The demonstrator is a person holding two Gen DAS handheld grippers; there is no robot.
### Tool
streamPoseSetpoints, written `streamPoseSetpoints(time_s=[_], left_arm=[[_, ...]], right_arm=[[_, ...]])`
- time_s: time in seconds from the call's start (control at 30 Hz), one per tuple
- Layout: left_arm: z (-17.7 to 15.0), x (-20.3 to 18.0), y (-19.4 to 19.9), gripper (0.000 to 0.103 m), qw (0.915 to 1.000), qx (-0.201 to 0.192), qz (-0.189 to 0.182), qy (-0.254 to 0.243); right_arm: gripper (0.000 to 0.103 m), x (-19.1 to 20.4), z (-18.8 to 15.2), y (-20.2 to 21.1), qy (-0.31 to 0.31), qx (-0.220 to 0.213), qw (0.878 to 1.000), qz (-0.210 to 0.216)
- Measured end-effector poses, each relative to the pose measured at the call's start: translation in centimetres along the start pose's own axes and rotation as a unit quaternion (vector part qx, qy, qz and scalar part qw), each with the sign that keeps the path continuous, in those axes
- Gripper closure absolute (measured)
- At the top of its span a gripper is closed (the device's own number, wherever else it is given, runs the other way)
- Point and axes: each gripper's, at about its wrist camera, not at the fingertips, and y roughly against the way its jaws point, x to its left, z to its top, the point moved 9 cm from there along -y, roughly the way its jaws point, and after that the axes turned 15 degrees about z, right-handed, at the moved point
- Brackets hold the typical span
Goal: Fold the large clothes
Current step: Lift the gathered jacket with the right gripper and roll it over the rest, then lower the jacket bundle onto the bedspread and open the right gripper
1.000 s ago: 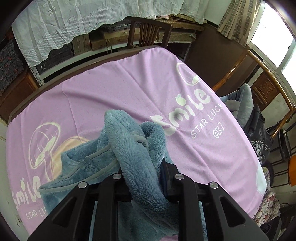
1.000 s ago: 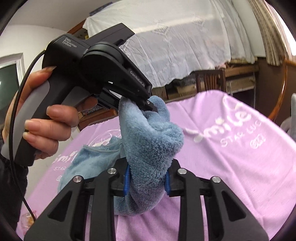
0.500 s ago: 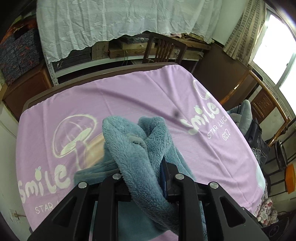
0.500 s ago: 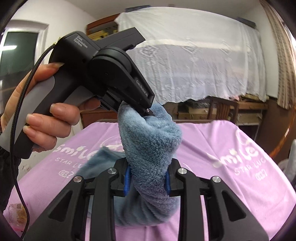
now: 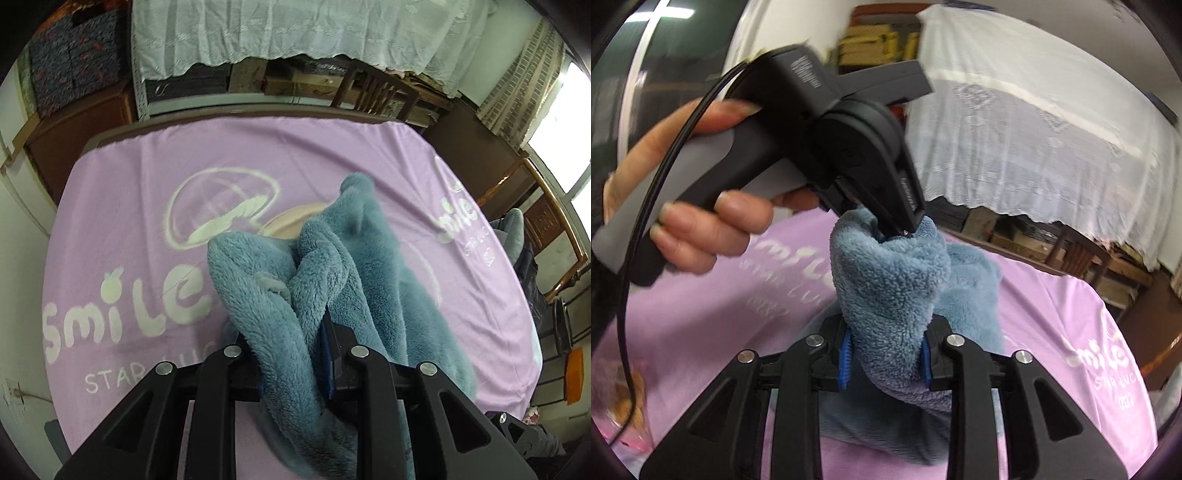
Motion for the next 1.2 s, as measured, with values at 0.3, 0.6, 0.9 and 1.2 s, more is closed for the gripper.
streamPoseSetpoints(time_s=[0.3,0.6,0.9,1.2], left_arm=[[-3.0,2.8,-4.5,0.068,0.9996,0.021,-0.009,0.018],[-3.5,3.8,-5.2,0.045,0.9989,0.023,-0.002,0.04],[-3.9,5.0,-5.4,0.021,0.9964,0.03,0.027,0.074],[-4.3,5.2,-2.5,0.018,0.9884,-0.026,0.142,0.046]], right_arm=[[0.057,4.4,-4.7,-6.6,0.092,0.112,0.989,0.022],[0.053,4.6,-5.1,-6.7,0.092,0.116,0.988,0.03],[0.048,4.5,-5.2,-5.9,0.084,0.109,0.989,0.048],[0.042,4.8,-5.3,-3.6,0.089,0.086,0.989,0.085]])
